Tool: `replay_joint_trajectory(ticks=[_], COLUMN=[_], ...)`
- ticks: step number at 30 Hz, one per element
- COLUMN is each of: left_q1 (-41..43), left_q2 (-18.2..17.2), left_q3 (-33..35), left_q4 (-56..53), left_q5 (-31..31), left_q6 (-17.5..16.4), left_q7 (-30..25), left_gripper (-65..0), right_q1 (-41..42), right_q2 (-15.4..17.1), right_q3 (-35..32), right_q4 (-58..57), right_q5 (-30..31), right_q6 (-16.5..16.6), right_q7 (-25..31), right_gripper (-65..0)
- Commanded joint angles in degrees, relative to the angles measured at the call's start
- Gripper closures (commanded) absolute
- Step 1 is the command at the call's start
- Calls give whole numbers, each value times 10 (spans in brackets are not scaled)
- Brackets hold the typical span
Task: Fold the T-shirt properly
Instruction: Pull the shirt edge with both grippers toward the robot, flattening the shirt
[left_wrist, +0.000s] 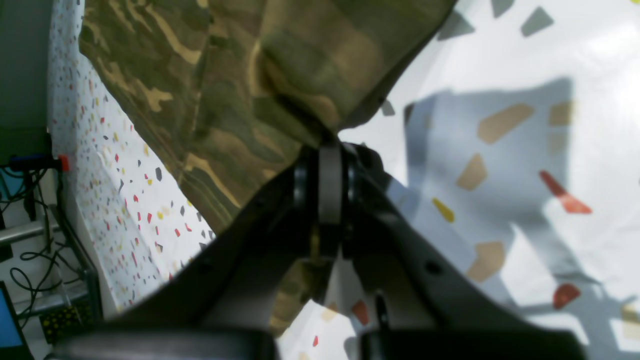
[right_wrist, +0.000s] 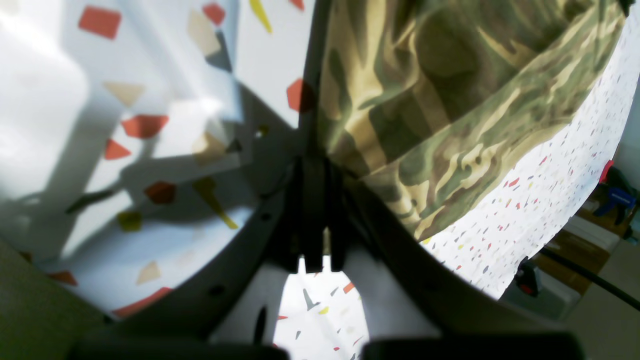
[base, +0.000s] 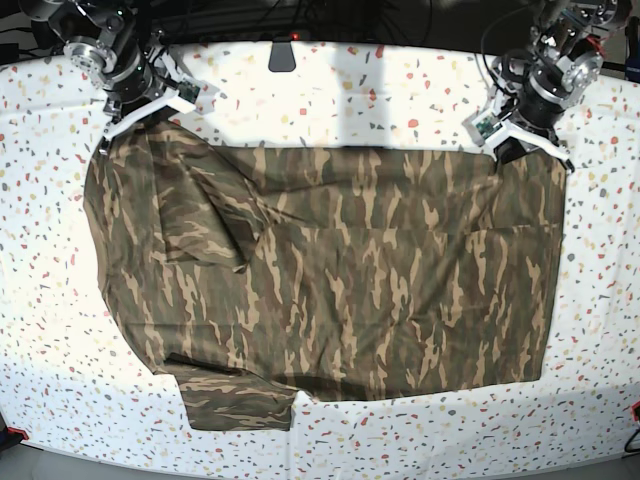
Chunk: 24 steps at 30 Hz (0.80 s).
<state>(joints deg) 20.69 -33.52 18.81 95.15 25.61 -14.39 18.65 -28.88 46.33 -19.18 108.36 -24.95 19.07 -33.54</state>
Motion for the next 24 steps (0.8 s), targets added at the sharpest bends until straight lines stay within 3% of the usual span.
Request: replay_joint_trajectory(ticks=[1,3,6,18,24], left_q1=[3,3,5,71,107], left_q2=[-6,-7,-7,-9,-12], left_q3=[1,1,1,1,0], left_q4=[5,5,5,54,89], left_q5=[-6,-6,-6,-5,16], left_q6=[-10,-9,19,20,34], left_q7=[16,35,41,95,139], left_gripper=[0,0,0,0,0], right_q1=[1,1,-8,-96,-135], right_q2=[8,8,9,10,19], right_q3=[4,4,4,4,4], right_q4=[7,8,12,49,49], right_q5=[-3,-3,-4,-39,-97], right_q6=[-9,-9,-9,-30,-46], right_q7=[-12,-30,-41,-68,-86], right_gripper=[0,0,0,0,0])
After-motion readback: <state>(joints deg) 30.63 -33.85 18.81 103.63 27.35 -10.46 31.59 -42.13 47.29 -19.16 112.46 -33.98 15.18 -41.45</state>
